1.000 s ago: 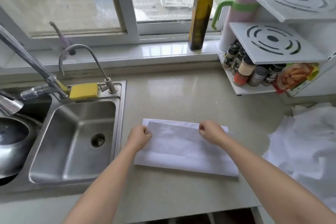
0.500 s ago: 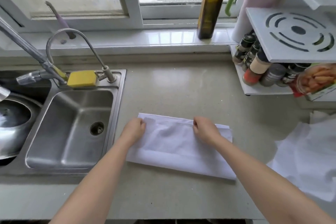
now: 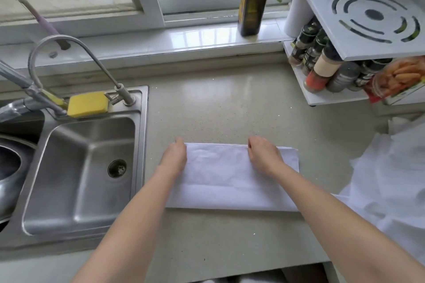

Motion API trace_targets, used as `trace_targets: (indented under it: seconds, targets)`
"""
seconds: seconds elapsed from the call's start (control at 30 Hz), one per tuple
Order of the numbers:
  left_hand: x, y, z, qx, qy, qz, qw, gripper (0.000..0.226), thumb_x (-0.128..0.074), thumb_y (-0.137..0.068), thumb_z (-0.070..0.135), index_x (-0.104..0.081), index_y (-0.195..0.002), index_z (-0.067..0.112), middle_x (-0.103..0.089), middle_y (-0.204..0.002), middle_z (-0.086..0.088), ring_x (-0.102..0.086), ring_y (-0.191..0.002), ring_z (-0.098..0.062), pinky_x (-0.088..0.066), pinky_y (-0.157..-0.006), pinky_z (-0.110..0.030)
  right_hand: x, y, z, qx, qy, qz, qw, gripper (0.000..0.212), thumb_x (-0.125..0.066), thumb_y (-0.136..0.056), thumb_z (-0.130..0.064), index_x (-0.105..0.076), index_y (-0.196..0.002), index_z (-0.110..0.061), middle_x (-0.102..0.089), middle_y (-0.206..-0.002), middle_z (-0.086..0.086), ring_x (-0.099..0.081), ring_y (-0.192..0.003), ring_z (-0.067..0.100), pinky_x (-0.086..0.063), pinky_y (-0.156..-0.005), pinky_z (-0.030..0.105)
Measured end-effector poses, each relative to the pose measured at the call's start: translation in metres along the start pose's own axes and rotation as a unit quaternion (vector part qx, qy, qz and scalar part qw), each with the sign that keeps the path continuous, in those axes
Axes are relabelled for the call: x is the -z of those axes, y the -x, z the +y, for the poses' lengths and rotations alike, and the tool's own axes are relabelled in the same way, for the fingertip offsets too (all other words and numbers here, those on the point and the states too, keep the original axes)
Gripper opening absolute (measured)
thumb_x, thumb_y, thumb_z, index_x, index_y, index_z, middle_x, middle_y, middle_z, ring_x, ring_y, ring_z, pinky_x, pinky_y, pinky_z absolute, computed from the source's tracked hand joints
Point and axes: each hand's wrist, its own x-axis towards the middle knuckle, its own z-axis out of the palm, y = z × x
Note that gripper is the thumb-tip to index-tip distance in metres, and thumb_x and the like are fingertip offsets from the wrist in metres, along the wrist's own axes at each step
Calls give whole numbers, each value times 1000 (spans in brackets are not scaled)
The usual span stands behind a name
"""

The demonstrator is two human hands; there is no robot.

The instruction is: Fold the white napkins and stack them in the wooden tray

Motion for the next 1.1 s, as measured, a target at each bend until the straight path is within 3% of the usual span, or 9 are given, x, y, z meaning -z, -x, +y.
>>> trace_targets:
  seconds: [0.27,0.67,0.77,0.83,0.9,0.97,1.03,1.1]
  targets:
    - [-3,-10,-2,-26,-73,-9,997,26,-30,-91,-11,-41,-113,-7,-56,-112,-29,-56,-99,-43,-42,-75,-44,-1,-1,-4,-8,8,22,1000,9,-38,-94,-6,-44,-95,-13,-56,-103,10,-52,-95,30,-30,-66,33]
    - [-2,-12,0,-12,-65,-14,998,26,-31,-94,-6,-38,-119,-7,-54,-118,-30,-54,-106,-45,-43,-84,-46,1,-2,-8,-32,23,8,999,12,-41,-95,-10,-49,-104,-8,-58,-106,11,-52,-99,31,-32,-72,34]
    - [-2,-13,-1,-11,-62,-8,998,25,-31,-94,-6,-39,-118,-6,-55,-116,-30,-54,-105,-45,-43,-83,-46,0,10,-14,6,55,113,992,18,-51,-88,-5,-54,-106,-7,-57,-105,12,-52,-98,32,-35,-80,35]
    - [-2,-14,-2,-16,-59,-4,998,24,-31,-94,-5,-40,-116,-7,-56,-114,-29,-55,-102,-44,-44,-81,-46,-12,27,-22,35,35,191,980,26,-59,-85,-12,-57,-110,-5,-59,-111,14,-56,-105,35,-38,-92,40]
    - [-1,-16,-2,-12,-43,-5,999,23,-31,-96,-2,-41,-116,-7,-57,-113,-28,-56,-100,-44,-44,-79,-46,-34,49,-30,68,13,198,978,36,-48,-90,-25,-56,-121,-7,-57,-127,15,-53,-120,34,-28,-105,39]
    - [3,-18,0,6,-21,-16,1000,25,-33,-98,4,-42,-119,-7,-56,-117,-29,-55,-103,-43,-43,-80,-45,-54,64,-34,96,11,130,987,51,-34,-93,-34,-50,-134,-8,-46,-143,14,-42,-133,31,-14,-113,36]
    - [6,-13,3,24,-18,-10,999,29,-37,-99,7,-40,-125,-6,-53,-123,-27,-53,-109,-41,-43,-84,-44,-66,71,-36,96,11,63,993,58,-25,-96,-40,-33,-147,-14,-23,-156,7,-22,-144,24,2,-116,31]
    - [4,0,8,-9,-92,69,993,34,-39,-97,6,-39,-130,1,-46,-130,-22,-46,-117,-38,-40,-91,-42,-69,71,-34,91,19,42,995,62,-13,-95,-45,-16,-152,-21,-2,-158,-1,1,-146,15,11,-116,29]
